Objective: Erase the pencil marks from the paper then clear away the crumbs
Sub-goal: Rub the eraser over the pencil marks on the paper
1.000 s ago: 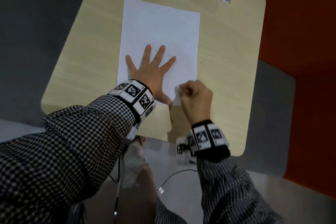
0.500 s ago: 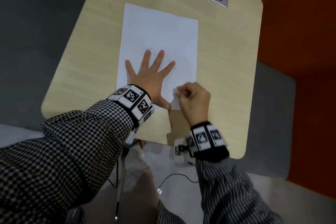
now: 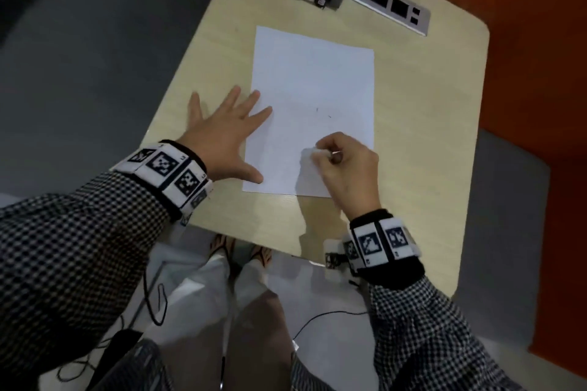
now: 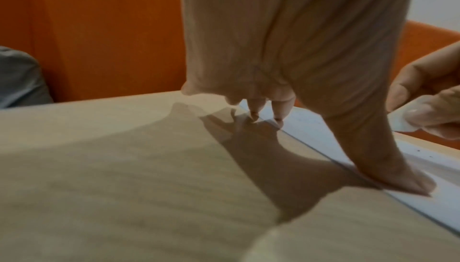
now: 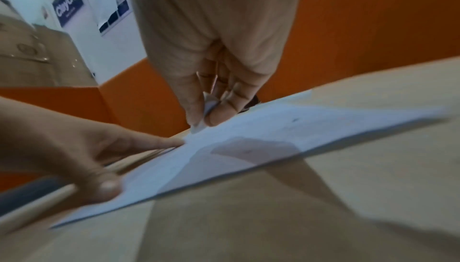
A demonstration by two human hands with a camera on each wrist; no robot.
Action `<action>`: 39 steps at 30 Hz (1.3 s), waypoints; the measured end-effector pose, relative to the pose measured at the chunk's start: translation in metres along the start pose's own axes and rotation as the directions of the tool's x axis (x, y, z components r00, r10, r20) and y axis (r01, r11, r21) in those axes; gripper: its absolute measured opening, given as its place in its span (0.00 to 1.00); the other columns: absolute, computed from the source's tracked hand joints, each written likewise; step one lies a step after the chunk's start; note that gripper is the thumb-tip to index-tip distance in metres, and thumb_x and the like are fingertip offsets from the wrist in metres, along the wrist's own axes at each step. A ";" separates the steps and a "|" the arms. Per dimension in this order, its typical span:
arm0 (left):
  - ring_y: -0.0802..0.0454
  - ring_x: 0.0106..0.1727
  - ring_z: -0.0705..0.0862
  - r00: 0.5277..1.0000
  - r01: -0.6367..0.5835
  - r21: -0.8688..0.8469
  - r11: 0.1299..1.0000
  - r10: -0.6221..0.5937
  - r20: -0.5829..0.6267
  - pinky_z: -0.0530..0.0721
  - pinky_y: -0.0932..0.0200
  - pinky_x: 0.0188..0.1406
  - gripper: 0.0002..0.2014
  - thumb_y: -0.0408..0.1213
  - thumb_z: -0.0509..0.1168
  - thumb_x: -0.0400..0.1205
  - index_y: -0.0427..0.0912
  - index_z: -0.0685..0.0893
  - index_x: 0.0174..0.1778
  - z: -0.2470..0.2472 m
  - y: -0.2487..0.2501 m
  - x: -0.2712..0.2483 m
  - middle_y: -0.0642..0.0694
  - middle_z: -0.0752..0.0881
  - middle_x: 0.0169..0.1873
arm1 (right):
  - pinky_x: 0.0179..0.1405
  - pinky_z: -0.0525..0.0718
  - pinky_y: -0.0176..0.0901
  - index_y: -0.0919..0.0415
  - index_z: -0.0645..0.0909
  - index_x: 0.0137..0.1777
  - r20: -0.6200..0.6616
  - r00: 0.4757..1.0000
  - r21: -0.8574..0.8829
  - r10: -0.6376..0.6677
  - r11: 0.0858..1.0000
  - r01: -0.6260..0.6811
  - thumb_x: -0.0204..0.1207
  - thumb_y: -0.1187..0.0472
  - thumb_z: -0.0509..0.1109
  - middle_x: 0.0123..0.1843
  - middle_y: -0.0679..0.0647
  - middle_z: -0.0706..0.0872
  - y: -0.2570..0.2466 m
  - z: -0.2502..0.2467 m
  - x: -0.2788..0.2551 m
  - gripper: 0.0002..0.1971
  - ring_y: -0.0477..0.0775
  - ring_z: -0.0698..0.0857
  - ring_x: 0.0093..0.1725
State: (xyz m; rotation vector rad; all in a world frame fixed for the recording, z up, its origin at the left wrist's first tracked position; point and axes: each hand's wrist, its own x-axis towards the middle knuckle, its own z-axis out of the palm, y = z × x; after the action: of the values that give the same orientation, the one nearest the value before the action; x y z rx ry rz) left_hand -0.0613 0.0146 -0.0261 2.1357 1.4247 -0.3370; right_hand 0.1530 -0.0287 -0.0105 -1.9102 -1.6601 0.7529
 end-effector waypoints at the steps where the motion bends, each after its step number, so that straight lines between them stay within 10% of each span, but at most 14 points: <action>1: 0.52 0.83 0.29 1.000 -0.016 -0.012 1.000 0.016 -0.001 0.33 0.23 0.72 0.59 0.70 0.70 0.66 0.61 0.40 0.84 0.002 0.000 0.000 0.56 0.33 0.83 | 0.36 0.81 0.37 0.60 0.84 0.39 0.019 1.000 0.023 -0.012 1.000 0.012 0.70 0.67 0.70 0.36 0.53 0.87 -0.007 0.009 -0.005 0.03 0.49 0.82 0.35; 10: 0.51 0.82 0.26 0.999 -0.045 -0.061 0.997 0.044 -0.008 0.32 0.21 0.72 0.60 0.73 0.67 0.66 0.60 0.35 0.83 0.008 0.001 0.008 0.60 0.29 0.82 | 0.29 0.80 0.53 0.69 0.77 0.33 0.043 0.992 -0.058 -0.120 0.991 0.122 0.73 0.65 0.73 0.29 0.60 0.81 -0.009 0.036 -0.030 0.11 0.58 0.79 0.30; 17: 0.49 0.81 0.24 0.999 -0.045 -0.031 0.998 0.045 -0.003 0.35 0.18 0.70 0.66 0.75 0.70 0.59 0.61 0.31 0.82 0.014 -0.001 0.014 0.60 0.27 0.81 | 0.33 0.79 0.50 0.67 0.81 0.33 0.056 0.988 -0.158 -0.142 0.976 0.150 0.71 0.67 0.71 0.33 0.62 0.84 -0.025 0.050 0.040 0.06 0.63 0.81 0.33; 39: 0.48 0.82 0.25 0.999 -0.043 -0.039 0.998 0.043 -0.008 0.32 0.19 0.69 0.68 0.75 0.71 0.57 0.61 0.34 0.83 0.014 0.000 0.014 0.60 0.30 0.82 | 0.32 0.77 0.45 0.66 0.84 0.33 0.062 0.994 -0.120 -0.090 0.988 0.097 0.69 0.69 0.70 0.34 0.61 0.85 -0.038 0.067 0.020 0.05 0.60 0.82 0.34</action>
State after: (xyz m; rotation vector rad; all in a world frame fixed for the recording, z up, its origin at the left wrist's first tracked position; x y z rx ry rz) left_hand -0.0542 0.0171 -0.0442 2.1343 1.3761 -0.2828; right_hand 0.0818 -0.0028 -0.0345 -1.8936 -1.8568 0.6874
